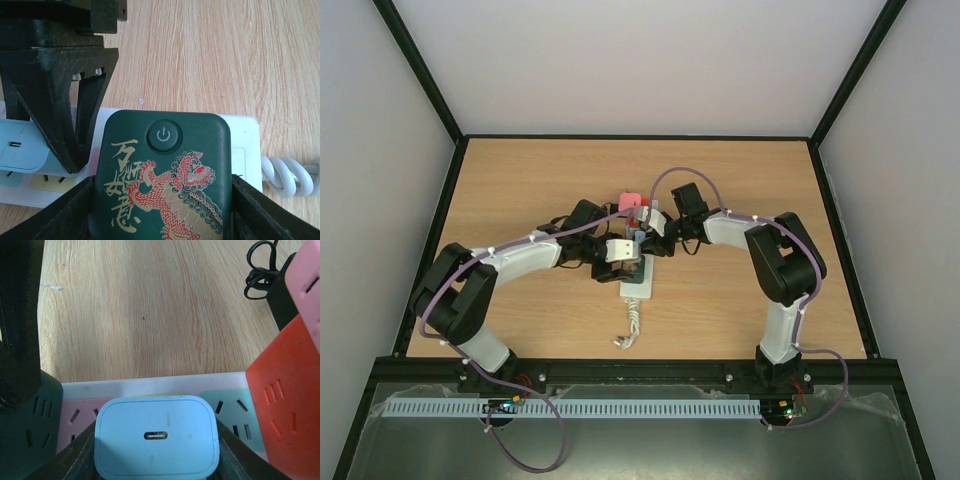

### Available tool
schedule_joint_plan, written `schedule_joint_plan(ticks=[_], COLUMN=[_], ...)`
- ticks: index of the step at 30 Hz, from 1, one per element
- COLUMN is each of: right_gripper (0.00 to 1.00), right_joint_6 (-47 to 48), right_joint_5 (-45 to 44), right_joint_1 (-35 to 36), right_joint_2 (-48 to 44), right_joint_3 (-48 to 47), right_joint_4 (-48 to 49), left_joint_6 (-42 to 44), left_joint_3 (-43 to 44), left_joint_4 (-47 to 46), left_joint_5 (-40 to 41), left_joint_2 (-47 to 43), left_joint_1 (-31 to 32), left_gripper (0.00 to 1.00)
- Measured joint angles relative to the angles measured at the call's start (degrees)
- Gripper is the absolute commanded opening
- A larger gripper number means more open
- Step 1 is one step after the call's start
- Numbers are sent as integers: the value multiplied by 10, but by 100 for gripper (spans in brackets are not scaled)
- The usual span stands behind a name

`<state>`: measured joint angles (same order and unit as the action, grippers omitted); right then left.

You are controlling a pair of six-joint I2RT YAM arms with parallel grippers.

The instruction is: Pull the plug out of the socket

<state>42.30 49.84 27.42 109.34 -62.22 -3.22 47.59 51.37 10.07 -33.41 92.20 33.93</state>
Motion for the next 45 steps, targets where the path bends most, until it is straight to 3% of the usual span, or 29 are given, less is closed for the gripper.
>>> schedule_joint_plan(ticks=[14,35,45], right_gripper=[20,15,15], right_joint_6=[-58,-60,-56], right_joint_5=[-13,-4,-1], right_joint_1=[40,51,52], right_joint_2=[23,43,52], right_joint_3=[1,-2,-13], right_joint_4=[80,114,113], left_joint_6=[80,67,62], left_joint_3=[20,5,5], left_joint_4=[108,111,108], left_joint_5=[-23,-17,-82], left_joint_2=[-10,-35,-95], left_joint_1=[-55,-57,-50], left_gripper=[40,37,33])
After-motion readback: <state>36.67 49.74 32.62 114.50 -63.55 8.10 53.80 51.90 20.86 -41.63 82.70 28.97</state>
